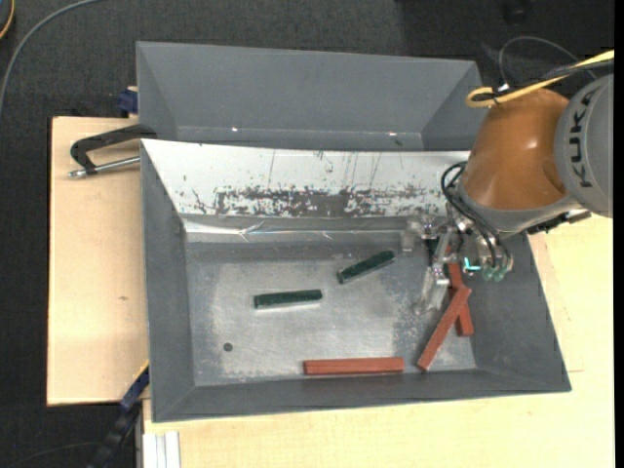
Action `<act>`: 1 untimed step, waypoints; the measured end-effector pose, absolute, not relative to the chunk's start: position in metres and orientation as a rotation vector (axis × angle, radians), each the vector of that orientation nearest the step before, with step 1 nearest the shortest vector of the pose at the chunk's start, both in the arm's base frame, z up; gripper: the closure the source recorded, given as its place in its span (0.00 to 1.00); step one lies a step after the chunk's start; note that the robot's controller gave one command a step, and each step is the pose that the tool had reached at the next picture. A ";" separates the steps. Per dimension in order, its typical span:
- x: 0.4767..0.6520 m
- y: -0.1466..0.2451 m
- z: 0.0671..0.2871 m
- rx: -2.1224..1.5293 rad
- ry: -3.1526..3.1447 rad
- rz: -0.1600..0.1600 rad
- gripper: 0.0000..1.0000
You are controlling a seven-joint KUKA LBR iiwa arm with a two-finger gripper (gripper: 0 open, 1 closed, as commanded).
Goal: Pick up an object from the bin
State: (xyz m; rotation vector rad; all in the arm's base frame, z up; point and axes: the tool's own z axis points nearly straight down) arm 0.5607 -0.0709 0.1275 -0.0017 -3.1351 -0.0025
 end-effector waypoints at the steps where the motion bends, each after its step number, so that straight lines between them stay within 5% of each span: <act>1: 0.569 -0.039 0.069 0.231 -3.134 -0.003 0.00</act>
Offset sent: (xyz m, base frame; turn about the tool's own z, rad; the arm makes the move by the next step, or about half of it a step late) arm 0.0077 0.0302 -0.0575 -0.1479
